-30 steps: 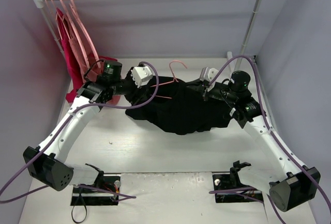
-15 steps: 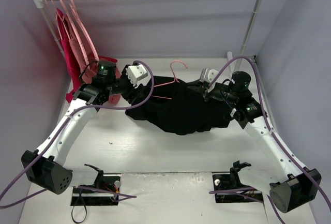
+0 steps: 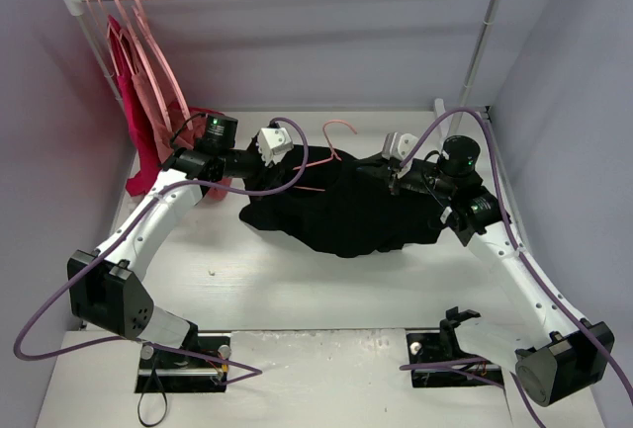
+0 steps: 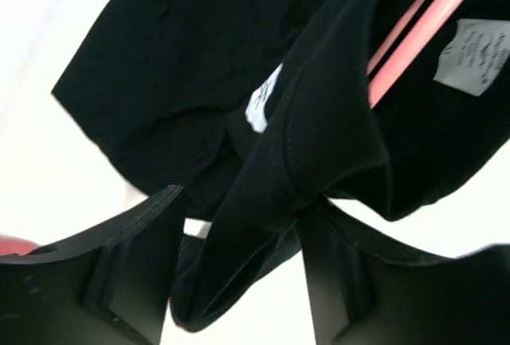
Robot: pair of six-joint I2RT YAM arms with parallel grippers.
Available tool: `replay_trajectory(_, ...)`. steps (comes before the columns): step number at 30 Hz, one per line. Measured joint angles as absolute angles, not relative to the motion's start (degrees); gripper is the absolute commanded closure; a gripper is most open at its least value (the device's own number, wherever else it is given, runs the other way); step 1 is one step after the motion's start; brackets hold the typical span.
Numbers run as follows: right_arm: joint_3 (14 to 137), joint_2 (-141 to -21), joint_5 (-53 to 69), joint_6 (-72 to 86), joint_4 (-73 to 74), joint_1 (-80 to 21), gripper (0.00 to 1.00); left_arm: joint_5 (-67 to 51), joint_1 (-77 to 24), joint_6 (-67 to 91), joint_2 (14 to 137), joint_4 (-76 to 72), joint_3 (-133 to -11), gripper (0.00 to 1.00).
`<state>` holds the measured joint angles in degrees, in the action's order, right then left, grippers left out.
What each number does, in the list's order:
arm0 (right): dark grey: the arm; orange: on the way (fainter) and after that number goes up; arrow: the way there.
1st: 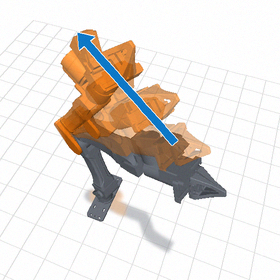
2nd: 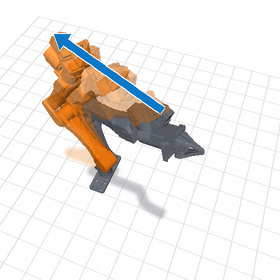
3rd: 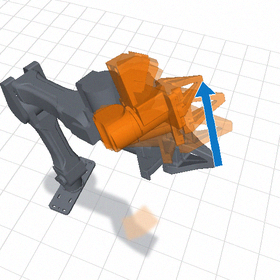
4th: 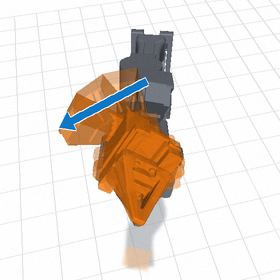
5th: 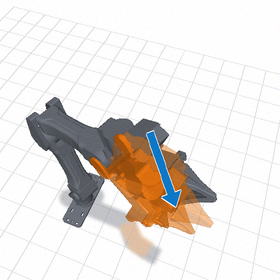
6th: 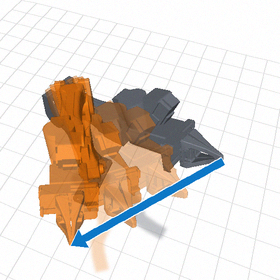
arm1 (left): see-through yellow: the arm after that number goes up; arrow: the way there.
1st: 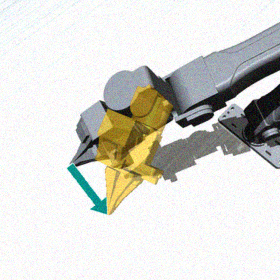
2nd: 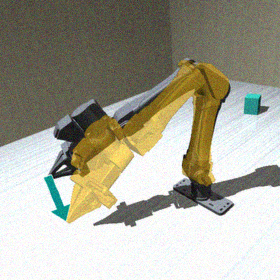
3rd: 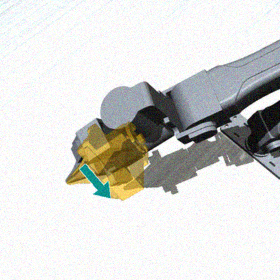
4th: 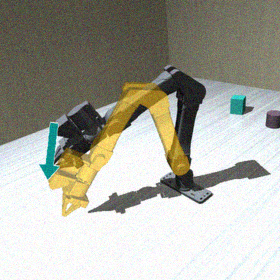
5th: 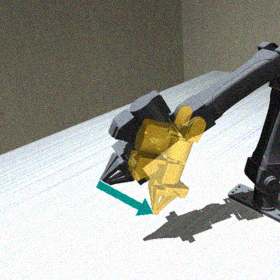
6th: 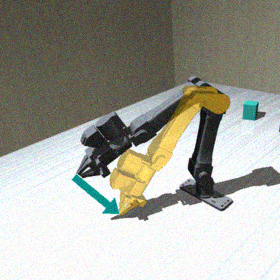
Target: Place the t-shirt on the hanger
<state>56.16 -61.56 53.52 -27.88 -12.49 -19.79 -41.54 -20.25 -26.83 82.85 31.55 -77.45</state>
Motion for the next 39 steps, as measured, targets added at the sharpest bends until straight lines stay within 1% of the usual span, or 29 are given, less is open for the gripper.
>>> replay_trajectory(1, 56.16, -61.56, 53.69, -27.86, -12.49, -19.79, 1.0, -42.15, -20.23, -26.81, 82.98, 31.48, -77.56, 0.58)
replay_trajectory(5, 56.16, -61.56, 54.28, -27.88, -12.56, -19.53, 1.0, -44.58, -20.23, -26.5, 83.02, 31.14, -77.89, 0.83)
replay_trajectory(7, 56.27, -61.6, 54.26, -27.94, -12.64, -19.33, 1.0, -46.37, -20.23, -27.18, 82.96, 31.35, -78.0, 0.86)
replay_trajectory(10, 56.6, -61.78, 54.22, -28.1, -13.08, -18.79, 1.0, -48.64, -20.23, -27.57, 82.81, 32.05, -78.11, 0.86)
replay_trajectory(14, 56.8, -61.78, 54.26, -28.12, -13.17, -18.79, 1.0, -50.39, -20.05, -26.96, 81.89, 32.62, -78.11, 0.75)
replay_trajectory(19, 56.82, -62.67, 55.18, -27.38, -13.06, -18.83, 1.0, -53.84, -19.79, -23.73, 79.99, 30.52, -78.87, 0.69)
replay_trajectory(26, 56.82, -63.7, 55.94, -26.74, -13.1, -18.83, 1.0, -56.95, -19.81, -21.21, 78.56, 27.94, -80.07, 0.66)
replay_trajectory(31, 56.82, -63.7, 56.07, -26.04, -13.15, -18.83, 1.0, -57.43, -19.81, -20.51, 78.76, 27.94, -80.07, 0.63)
replay_trajectory(35, 56.82, -63.72, 56.4, -25.47, -13.41, -18.83, 1.0, -57.63, -19.81, -20.29, 79.24, 27.94, -80.07, 0.62)
replay_trajectory(39, 56.8, -63.92, 56.82, -24.95, -14.15, -18.85, 1.0, -57.49, -20.21, -20.03, 79.72, 27.81, -80.07, 0.59)
